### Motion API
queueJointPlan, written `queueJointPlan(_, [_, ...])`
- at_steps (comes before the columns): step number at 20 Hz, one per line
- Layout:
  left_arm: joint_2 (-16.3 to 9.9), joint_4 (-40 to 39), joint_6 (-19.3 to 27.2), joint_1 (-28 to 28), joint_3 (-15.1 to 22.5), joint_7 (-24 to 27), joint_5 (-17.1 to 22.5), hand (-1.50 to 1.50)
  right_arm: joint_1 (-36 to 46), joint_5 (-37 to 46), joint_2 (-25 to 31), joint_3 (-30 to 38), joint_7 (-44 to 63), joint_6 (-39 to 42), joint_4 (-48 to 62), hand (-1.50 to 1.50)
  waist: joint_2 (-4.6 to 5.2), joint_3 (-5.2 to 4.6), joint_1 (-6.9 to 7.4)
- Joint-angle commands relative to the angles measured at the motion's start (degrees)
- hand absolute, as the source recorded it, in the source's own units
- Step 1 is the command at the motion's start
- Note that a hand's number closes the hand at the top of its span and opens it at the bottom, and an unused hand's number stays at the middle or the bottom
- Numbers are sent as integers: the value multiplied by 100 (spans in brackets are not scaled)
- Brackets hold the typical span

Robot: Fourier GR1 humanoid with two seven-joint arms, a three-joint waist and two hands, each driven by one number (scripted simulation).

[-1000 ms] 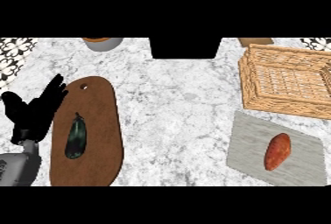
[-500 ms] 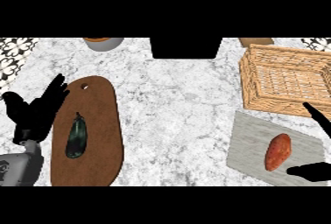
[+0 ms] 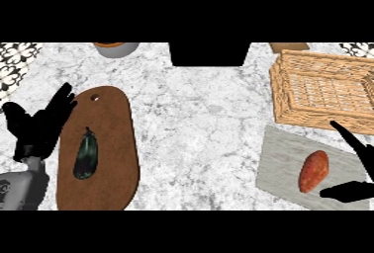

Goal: Pick the sweet potato from the placemat and place it in the basket

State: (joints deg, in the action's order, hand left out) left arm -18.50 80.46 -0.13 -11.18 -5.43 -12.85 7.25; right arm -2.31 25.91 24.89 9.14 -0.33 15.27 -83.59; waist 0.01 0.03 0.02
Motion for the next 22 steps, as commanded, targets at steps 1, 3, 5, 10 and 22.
queueJointPlan(1, [64, -3, -83, -121, -177, -65, -98, 0, -198, 181, -208, 21, -67, 45, -273, -150, -4, -3, -18])
queueJointPlan(3, [270, 212, 64, 134, 20, -102, -319, 0, -161, 174, -229, 160, -295, -34, -52, -150, -5, -3, -12])
queueJointPlan(5, [202, -298, -132, -59, -146, 202, -219, 0, 39, -26, 141, 411, -869, 309, 571, -150, 1, -2, -12])
queueJointPlan(10, [99, -340, -348, -35, -340, 251, -172, 0, -211, 167, -383, 59, -823, 191, 68, -150, -1, -3, -16])
queueJointPlan(22, [346, -226, -303, -129, -372, 88, -359, 0, -703, 840, -505, 71, -738, 79, -248, -150, -4, -3, -26])
